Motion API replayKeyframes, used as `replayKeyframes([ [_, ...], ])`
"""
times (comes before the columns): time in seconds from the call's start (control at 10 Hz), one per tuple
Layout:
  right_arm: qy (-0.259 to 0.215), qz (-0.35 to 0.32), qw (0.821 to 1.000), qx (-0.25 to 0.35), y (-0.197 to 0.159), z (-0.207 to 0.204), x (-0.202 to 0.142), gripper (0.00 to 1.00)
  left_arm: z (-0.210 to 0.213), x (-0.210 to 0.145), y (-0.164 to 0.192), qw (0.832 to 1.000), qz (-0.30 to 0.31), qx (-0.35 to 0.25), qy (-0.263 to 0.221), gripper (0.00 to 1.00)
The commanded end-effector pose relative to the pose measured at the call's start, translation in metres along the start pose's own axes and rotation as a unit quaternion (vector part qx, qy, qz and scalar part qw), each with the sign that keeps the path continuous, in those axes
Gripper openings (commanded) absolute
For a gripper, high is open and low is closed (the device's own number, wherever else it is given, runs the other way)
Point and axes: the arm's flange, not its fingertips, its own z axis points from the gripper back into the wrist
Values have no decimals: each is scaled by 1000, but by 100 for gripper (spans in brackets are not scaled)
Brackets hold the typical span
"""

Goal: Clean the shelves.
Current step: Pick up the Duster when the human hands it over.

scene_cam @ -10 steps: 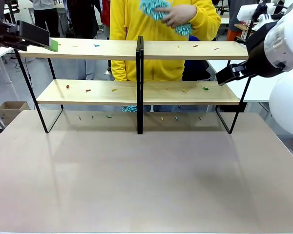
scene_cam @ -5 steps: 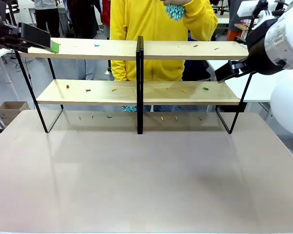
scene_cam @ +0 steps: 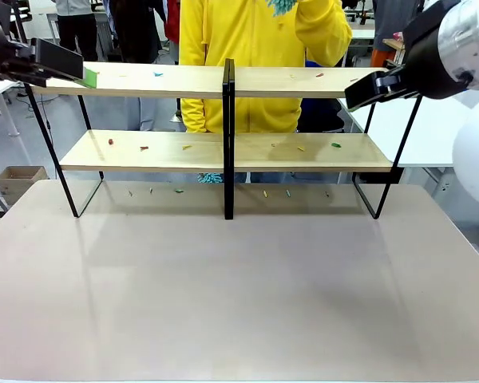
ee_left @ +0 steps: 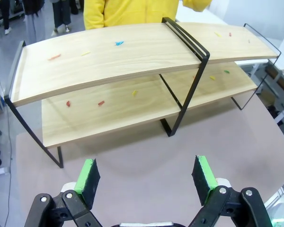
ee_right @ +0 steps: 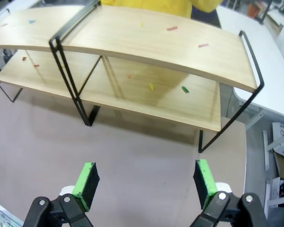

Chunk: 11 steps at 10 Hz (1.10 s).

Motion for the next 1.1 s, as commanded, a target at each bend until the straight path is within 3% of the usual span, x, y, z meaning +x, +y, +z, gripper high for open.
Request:
replayKeyframes([
  [0.0,-24,-5,1000,18,4,10,-4,100,-1,-102,14,1000,-11,-3,-14,100],
  [0.7,-35,13,999,34,11,19,-5,100,-5,-101,14,1000,-5,3,-13,100],
  [0.8,-25,14,999,20,15,20,2,100,-6,-1,1,1000,-1,1,2,100],
  [1.0,-25,14,999,20,15,20,2,100,-6,-1,1,1000,-1,1,2,100],
])
